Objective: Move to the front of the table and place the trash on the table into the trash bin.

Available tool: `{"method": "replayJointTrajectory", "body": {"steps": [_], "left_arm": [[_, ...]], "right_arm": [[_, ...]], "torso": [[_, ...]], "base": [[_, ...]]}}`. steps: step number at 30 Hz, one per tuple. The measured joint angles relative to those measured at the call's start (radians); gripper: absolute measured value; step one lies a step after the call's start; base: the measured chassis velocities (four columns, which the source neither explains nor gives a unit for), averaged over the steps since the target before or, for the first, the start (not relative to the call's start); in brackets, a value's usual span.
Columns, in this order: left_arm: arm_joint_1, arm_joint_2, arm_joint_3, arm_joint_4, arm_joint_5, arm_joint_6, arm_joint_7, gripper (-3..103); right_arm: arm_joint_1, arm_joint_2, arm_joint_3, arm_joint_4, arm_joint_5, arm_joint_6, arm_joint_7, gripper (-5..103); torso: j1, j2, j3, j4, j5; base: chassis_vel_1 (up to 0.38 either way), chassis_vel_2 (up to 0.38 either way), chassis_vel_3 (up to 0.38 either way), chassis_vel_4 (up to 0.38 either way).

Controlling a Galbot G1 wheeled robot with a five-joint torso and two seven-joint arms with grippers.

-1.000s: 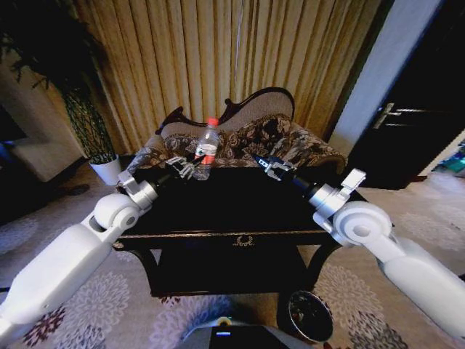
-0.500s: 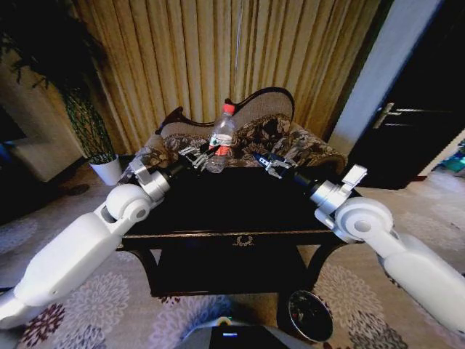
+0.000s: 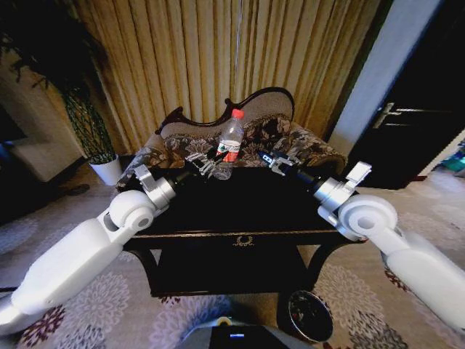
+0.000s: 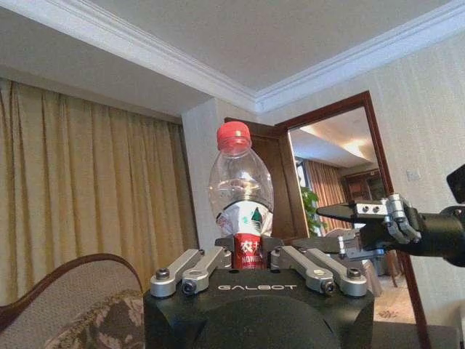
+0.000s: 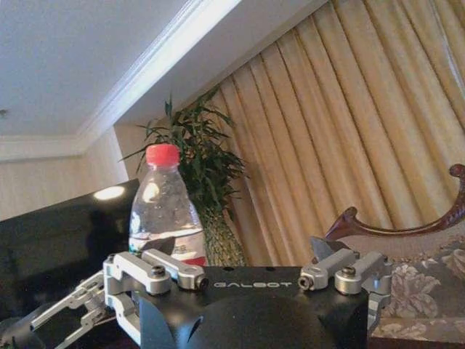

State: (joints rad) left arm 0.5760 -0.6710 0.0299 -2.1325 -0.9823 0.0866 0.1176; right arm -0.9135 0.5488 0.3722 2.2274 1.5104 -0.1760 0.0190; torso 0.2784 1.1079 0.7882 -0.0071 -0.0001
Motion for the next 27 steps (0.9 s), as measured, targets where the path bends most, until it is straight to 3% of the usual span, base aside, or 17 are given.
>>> {"method": "replayJointTrajectory", "body": {"steps": [27], "left_arm": [[-0.059, -0.061, 0.103, -0.001, -0.025, 0.017, -0.012, 19]], "right_arm": [[0.026, -0.012, -0.007, 0.010, 0.000, -0.006, -0.008, 100]], "torso": [[0.000, 0.000, 0.000, -0.0001, 0.0000]], "base": [[0.000, 0.000, 0.000, 0.000]]}}
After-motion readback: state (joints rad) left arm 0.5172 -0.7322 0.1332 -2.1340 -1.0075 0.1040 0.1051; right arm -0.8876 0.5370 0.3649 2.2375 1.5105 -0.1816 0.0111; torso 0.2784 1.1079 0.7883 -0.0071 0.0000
